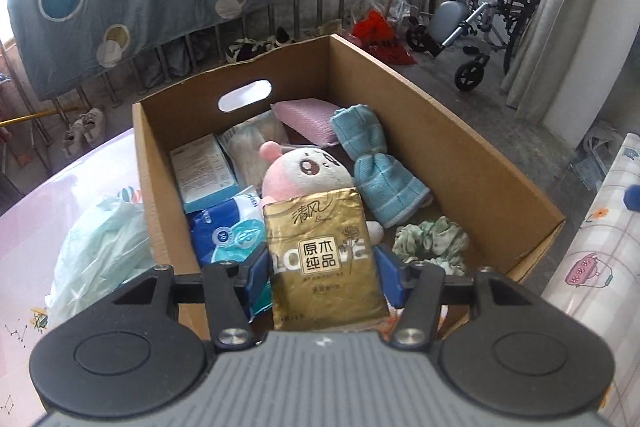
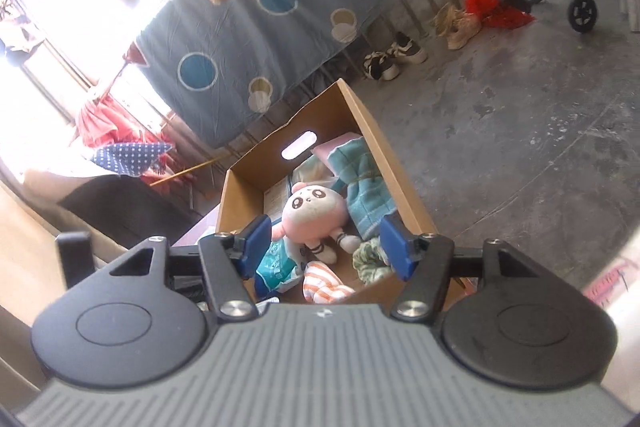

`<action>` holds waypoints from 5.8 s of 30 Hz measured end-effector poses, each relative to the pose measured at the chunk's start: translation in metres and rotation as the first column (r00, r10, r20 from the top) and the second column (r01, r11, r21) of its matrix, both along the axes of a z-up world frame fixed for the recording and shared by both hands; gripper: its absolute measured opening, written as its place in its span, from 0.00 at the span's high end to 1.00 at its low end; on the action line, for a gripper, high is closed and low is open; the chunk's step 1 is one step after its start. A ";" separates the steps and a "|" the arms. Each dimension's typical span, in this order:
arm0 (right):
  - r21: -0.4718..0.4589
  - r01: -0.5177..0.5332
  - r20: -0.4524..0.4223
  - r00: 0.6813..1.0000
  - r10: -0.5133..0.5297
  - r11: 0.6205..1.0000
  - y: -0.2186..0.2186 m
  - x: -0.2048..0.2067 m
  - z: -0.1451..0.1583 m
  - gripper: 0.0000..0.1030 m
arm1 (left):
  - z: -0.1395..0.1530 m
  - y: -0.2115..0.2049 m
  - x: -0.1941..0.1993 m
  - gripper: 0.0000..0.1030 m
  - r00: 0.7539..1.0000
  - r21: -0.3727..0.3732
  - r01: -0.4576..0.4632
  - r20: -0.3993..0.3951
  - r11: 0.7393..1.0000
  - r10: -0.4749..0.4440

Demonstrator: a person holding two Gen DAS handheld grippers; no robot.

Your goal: Organize soft objects

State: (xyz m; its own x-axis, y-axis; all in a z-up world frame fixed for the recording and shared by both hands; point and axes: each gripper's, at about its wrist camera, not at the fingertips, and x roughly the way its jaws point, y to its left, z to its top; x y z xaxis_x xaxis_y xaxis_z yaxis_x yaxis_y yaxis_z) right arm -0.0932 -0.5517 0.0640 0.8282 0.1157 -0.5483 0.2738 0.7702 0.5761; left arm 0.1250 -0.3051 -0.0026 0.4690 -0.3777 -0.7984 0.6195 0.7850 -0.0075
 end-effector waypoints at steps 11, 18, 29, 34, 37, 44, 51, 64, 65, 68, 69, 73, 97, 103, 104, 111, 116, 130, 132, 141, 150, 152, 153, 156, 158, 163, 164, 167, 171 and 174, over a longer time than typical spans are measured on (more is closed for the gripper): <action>0.066 0.136 0.053 0.989 -0.140 0.988 0.010 -0.048 -0.037 0.34 | -0.039 -0.052 0.028 0.45 0.989 0.071 0.019 -0.145 0.997 -0.008; 0.151 0.158 0.028 0.986 -0.164 0.976 0.003 -0.043 -0.065 0.34 | -0.052 -0.047 0.037 0.45 0.969 0.075 0.006 -0.246 0.997 0.013; 0.176 0.152 0.022 0.987 -0.158 0.973 0.006 -0.034 -0.074 0.34 | -0.044 -0.022 0.039 0.34 0.968 0.081 -0.042 -0.244 0.996 0.060; 0.177 0.135 0.024 0.990 -0.141 0.975 0.015 -0.032 -0.070 0.32 | -0.016 -0.001 0.027 0.33 0.986 0.044 -0.055 -0.158 0.998 0.061; 0.173 0.115 0.021 0.993 -0.120 0.978 0.025 -0.029 -0.069 0.28 | 0.005 0.025 0.015 0.28 0.993 0.001 -0.079 -0.090 0.997 0.079; 0.134 0.040 0.010 0.999 -0.042 0.990 0.054 -0.015 -0.068 0.19 | 0.036 0.097 -0.019 0.10 0.978 -0.068 -0.190 0.073 0.979 0.195; -0.100 -0.029 -0.028 0.999 0.026 0.995 0.096 0.003 -0.053 0.10 | 0.037 0.151 -0.049 0.00 0.945 -0.096 -0.284 0.137 0.954 0.295; -0.549 -0.154 -0.151 0.985 0.084 0.822 0.167 0.026 -0.044 0.01 | 0.027 0.188 -0.085 0.00 0.913 -0.079 -0.383 0.115 0.920 0.391; -0.568 -0.157 -0.159 0.984 0.079 0.808 0.171 0.026 -0.045 0.01 | 0.029 0.188 -0.088 0.00 0.913 -0.067 -0.383 0.124 0.921 0.389; -0.633 -0.154 -0.179 0.983 0.049 0.759 0.183 0.028 -0.049 0.01 | 0.032 0.189 -0.093 0.00 0.913 -0.058 -0.376 0.146 0.925 0.380; -0.645 -0.152 -0.186 0.982 0.039 0.749 0.185 0.029 -0.051 0.01 | 0.032 0.189 -0.093 0.00 0.910 -0.062 -0.381 0.151 0.923 0.386; -0.598 -0.169 -0.202 0.978 0.057 0.784 0.187 0.032 -0.053 0.01 | 0.025 0.190 -0.093 0.00 0.907 -0.059 -0.400 0.120 0.915 0.404; -0.430 -0.242 -0.222 0.962 0.158 0.870 0.187 0.046 -0.047 0.01 | 0.009 0.188 -0.096 0.00 0.893 0.008 -0.445 0.072 0.895 0.444; -0.437 -0.252 -0.235 0.959 0.161 0.863 0.190 0.049 -0.049 0.01 | 0.007 0.187 -0.092 0.00 0.891 0.025 -0.452 0.066 0.892 0.450; -0.439 -0.254 -0.238 0.958 0.161 0.862 0.190 0.049 -0.049 0.01 | 0.007 0.187 -0.092 0.00 0.890 0.027 -0.453 0.066 0.891 0.451; -0.444 -0.264 -0.253 0.954 0.163 0.856 0.193 0.052 -0.051 0.01 | 0.007 0.188 -0.089 0.00 0.884 0.030 -0.464 0.071 0.885 0.461; -0.442 -0.272 -0.266 0.950 0.165 0.855 0.193 0.053 -0.053 0.01 | 0.007 0.190 -0.088 0.00 0.881 0.031 -0.471 0.071 0.881 0.468; -0.426 -0.281 -0.282 0.945 0.168 0.860 0.196 0.046 -0.054 0.01 | 0.008 0.190 -0.091 0.00 0.884 0.026 -0.465 0.070 0.885 0.462; -0.426 -0.280 -0.282 0.945 0.168 0.860 0.196 0.046 -0.054 0.01 | 0.008 0.190 -0.091 0.00 0.884 0.026 -0.464 0.070 0.885 0.462; -0.428 -0.274 -0.277 0.947 0.164 0.861 0.195 0.043 -0.051 0.01 | 0.011 0.189 -0.093 0.00 0.887 0.020 -0.459 0.066 0.888 0.457; -0.429 -0.275 -0.277 0.947 0.164 0.861 0.196 0.043 -0.051 0.01 | 0.011 0.189 -0.093 0.00 0.887 0.017 -0.460 0.061 0.888 0.458; -0.428 -0.275 -0.278 0.947 0.163 0.861 0.196 0.043 -0.051 0.01 | 0.011 0.189 -0.093 0.00 0.887 0.016 -0.459 0.061 0.888 0.458; -0.428 -0.274 -0.278 0.946 0.163 0.861 0.196 0.043 -0.051 0.01 | 0.011 0.189 -0.093 0.00 0.887 0.017 -0.460 0.060 0.888 0.458; -0.427 -0.274 -0.282 0.946 0.162 0.862 0.196 0.043 -0.051 0.01 | 0.011 0.189 -0.093 0.00 0.887 0.017 -0.460 0.058 0.888 0.458; -0.426 -0.275 -0.281 0.946 0.163 0.862 0.195 0.043 -0.051 0.01 | 0.011 0.189 -0.093 0.00 0.887 0.017 -0.460 0.059 0.888 0.458; -0.426 -0.276 -0.283 0.945 0.164 0.861 0.196 0.044 -0.051 0.01 | 0.012 0.189 -0.093 0.00 0.886 0.014 -0.461 0.060 0.887 0.459; -0.426 -0.276 -0.282 0.945 0.163 0.862 0.196 0.043 -0.051 0.01 | 0.011 0.189 -0.093 0.00 0.886 0.014 -0.461 0.059 0.887 0.460; -0.428 -0.277 -0.282 0.945 0.164 0.861 0.196 0.044 -0.051 0.01 | 0.011 0.189 -0.093 0.00 0.886 0.015 -0.461 0.060 0.887 0.459; -0.427 -0.279 -0.283 0.945 0.165 0.860 0.197 0.045 -0.051 0.01 | 0.012 0.189 -0.092 0.00 0.886 0.014 -0.461 0.060 0.887 0.460; -0.428 -0.278 -0.282 0.945 0.165 0.860 0.197 0.045 -0.051 0.01 | 0.012 0.190 -0.092 0.00 0.886 0.014 -0.461 0.060 0.887 0.460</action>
State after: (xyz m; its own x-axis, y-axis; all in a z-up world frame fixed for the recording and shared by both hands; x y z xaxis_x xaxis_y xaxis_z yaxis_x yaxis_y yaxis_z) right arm -0.0481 -0.3549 0.0132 0.6562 -0.0283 -0.7540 0.1436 0.9857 0.0879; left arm 0.0332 -0.1153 0.0094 0.6269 -0.0875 -0.7742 0.1872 0.9815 0.0406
